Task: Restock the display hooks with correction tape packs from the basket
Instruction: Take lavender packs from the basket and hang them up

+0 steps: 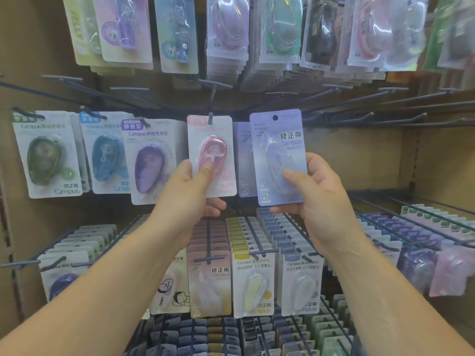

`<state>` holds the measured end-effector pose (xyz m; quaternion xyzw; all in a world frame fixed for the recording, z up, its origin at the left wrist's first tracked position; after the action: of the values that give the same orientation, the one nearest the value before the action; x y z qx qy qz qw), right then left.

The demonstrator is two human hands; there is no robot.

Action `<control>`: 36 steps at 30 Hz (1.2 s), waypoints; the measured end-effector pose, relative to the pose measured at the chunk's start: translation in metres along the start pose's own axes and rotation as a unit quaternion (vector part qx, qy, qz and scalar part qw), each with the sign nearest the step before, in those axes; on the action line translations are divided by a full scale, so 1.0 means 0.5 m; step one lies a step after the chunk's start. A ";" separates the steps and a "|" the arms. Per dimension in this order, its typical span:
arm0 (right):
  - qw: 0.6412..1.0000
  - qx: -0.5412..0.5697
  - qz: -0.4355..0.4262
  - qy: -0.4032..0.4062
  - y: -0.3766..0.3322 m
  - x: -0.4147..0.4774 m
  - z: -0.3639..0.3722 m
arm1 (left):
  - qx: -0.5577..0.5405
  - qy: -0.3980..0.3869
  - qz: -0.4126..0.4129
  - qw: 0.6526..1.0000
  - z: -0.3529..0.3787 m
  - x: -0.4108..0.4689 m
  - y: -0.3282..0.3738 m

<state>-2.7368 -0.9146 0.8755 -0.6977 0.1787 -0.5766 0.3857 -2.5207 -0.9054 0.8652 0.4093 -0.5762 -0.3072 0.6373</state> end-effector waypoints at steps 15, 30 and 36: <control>0.999 -0.024 -0.008 0.025 0.010 -0.008 0.009 | 0.043 0.004 0.003 0.999 -0.013 0.003 0.001; 0.999 0.024 0.020 0.006 0.023 -0.016 0.029 | 0.024 0.009 0.011 1.000 -0.009 0.002 -0.001; 0.999 0.013 0.036 -0.001 0.026 0.003 0.036 | 0.042 0.007 0.006 0.999 -0.013 0.006 -0.004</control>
<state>-2.7168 -0.9181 0.8663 -0.6865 0.1956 -0.5641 0.4151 -2.5139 -0.9081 0.8649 0.4342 -0.5864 -0.2762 0.6256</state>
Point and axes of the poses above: each hand's wrist, its own x-axis towards the middle knuckle, its own z-axis out of the palm, y = z × x, the point moved 10 cm from there along x, towards the middle knuckle, and after that the axes turned 9 degrees about -y, right-handed, at the moved point
